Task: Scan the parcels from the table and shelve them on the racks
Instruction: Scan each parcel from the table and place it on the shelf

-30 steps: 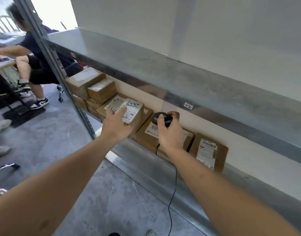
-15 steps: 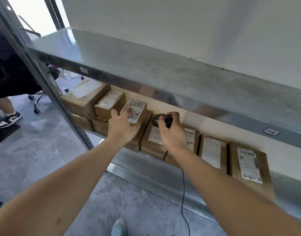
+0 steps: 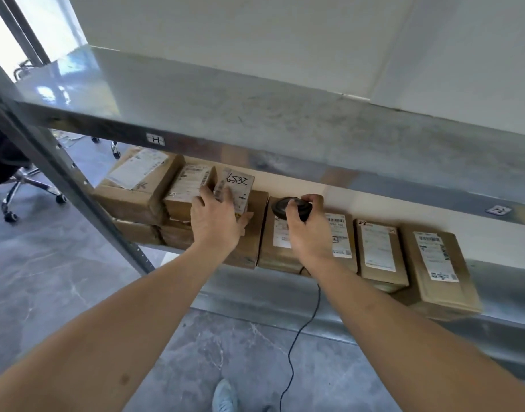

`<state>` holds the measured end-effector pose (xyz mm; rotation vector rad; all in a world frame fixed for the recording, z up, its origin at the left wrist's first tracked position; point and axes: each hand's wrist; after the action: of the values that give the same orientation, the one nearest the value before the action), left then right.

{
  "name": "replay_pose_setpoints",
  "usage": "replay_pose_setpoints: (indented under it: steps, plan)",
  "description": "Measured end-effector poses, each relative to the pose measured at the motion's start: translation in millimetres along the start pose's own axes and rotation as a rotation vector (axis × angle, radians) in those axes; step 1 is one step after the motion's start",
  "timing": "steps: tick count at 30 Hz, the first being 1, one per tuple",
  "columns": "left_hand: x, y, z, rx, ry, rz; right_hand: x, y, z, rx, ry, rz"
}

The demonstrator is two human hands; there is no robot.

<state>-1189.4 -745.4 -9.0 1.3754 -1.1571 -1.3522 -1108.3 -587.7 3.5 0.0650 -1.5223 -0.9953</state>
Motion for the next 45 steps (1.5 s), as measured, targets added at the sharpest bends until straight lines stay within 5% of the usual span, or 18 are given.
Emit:
replay_pose_setpoints:
  steps: [36,45]
  plan:
    - [-17,34,-39,0.064,-0.316,0.115,-15,44,-22,0.015,-0.013,0.201]
    - [-58,47,-80,0.088,-0.542,0.125,-15,87,-55,-0.167,-0.084,0.203]
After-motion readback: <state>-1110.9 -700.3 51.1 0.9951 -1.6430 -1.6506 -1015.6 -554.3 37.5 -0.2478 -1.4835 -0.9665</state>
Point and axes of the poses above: each hand's wrist, its own z-axis towards the middle knuckle, its own y-axis out of the back of the hand, x = y × z, and after that the axes turned 10 degrees about y, right-handed
